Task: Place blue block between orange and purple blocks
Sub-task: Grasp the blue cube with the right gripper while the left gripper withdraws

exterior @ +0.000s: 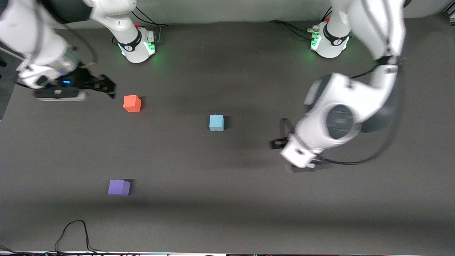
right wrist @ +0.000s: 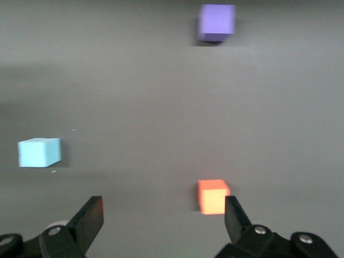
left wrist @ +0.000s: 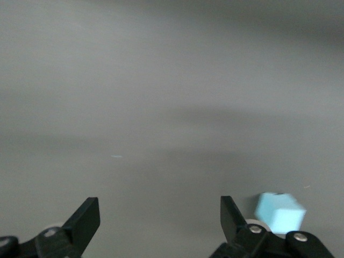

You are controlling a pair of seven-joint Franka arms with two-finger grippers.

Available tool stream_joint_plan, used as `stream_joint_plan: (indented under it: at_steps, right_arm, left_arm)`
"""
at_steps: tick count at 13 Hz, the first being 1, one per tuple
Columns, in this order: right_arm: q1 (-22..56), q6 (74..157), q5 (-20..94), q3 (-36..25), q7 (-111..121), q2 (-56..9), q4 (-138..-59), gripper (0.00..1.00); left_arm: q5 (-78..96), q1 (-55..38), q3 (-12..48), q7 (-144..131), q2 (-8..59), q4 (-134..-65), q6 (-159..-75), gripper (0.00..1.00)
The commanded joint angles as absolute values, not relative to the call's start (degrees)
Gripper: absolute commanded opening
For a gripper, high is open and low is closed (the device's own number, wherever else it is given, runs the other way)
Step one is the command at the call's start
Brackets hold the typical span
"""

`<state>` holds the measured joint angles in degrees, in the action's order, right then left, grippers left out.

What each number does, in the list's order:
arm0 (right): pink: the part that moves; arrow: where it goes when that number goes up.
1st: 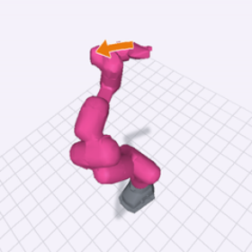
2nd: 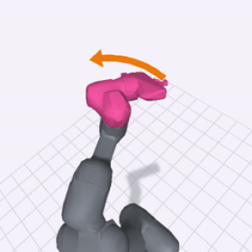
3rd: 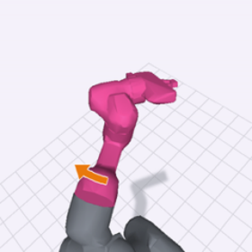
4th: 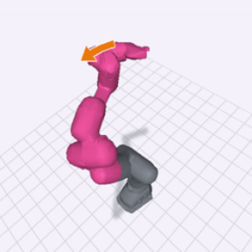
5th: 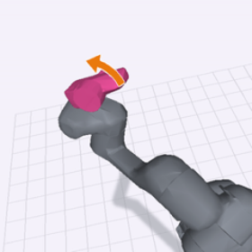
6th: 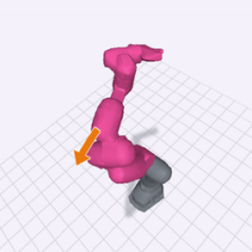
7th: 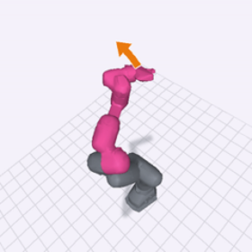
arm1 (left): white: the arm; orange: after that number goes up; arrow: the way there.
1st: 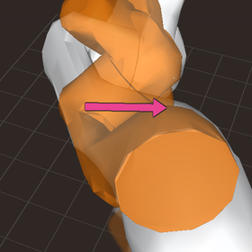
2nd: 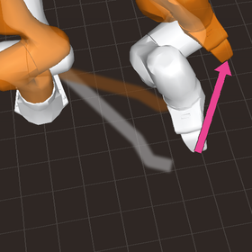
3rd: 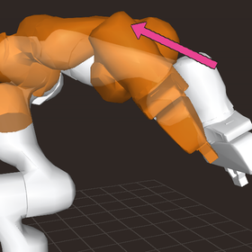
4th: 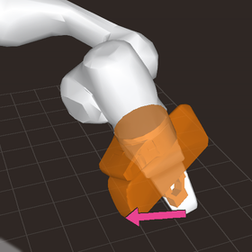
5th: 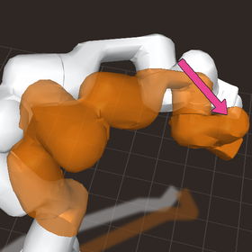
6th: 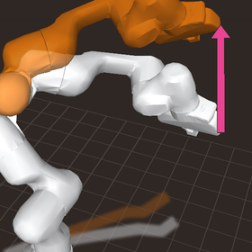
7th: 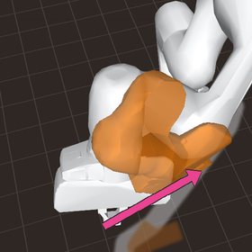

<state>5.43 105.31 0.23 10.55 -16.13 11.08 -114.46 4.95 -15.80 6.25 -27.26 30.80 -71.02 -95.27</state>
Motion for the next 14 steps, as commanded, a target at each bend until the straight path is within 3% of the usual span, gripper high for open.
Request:
stream_joint_plan:
  at_steps: [1,5,8,12,14]
  right_arm:
    - [5.3,109.8,0.4,18.7,-26.8,4.1,-110.9,1.00]
    - [5.4,118.9,-0.9,30.5,-39.9,-7.8,-107.1,1.00]
    - [5.8,126.1,-10.8,36.6,-51.3,-17.3,-106.8,1.00]
    - [7.4,130.2,-26.6,39.0,-66.5,-30.2,-107.0,1.00]
    - [7.8,131.4,-29.8,39.1,-70.9,-33.6,-107.2,1.00]
  left_arm:
    - [6.1,-6.9,7.0,-15.9,24.3,-75.4,-89.8,1.00]
    - [4.9,5.3,6.8,-2.6,17.9,-75.8,-84.3,1.00]
    - [1.3,6.6,6.7,-2.2,11.5,-79.7,-84.5,1.00]
    - [-1.6,6.1,6.9,-2.2,5.8,-85.5,-87.4,1.00]
    - [-1.7,6.0,7.0,-2.2,3.7,-88.2,-88.9,1.00]
